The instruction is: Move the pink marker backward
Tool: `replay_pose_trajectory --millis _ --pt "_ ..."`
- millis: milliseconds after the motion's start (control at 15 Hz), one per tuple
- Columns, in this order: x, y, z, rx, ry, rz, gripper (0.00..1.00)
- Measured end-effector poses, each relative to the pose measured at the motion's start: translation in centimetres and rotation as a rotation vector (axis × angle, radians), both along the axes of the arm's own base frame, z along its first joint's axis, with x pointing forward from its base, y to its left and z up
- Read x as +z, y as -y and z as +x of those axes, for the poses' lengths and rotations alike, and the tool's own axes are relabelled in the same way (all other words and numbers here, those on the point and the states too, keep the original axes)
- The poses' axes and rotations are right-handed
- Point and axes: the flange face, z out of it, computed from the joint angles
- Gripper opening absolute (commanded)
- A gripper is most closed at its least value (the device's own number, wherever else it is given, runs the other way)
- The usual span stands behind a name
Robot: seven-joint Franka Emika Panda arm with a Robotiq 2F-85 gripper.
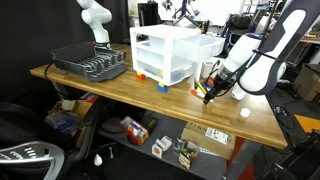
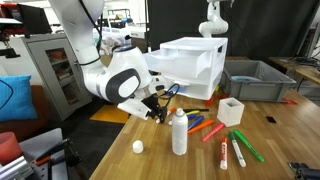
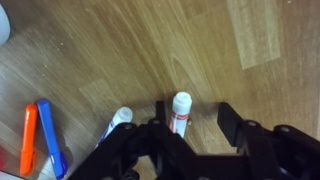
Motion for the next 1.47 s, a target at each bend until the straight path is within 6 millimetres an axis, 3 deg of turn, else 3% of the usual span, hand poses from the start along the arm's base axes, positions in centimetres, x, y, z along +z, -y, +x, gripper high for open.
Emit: replay_pose_trajectory --millis 267,933,1133,1467 --pt "0.2 -0.8 -0.1 0.013 0.005 0.010 0.01" --pt "0.6 0.6 -0.3 -0.034 -0.015 -0.037 0.04" --pt "2.0 -0.7 -1.8 -0.027 -0.057 -0.050 0.04" --pt "6.2 -2.2 -4.7 -0.057 -0.072 -0.049 0.04"
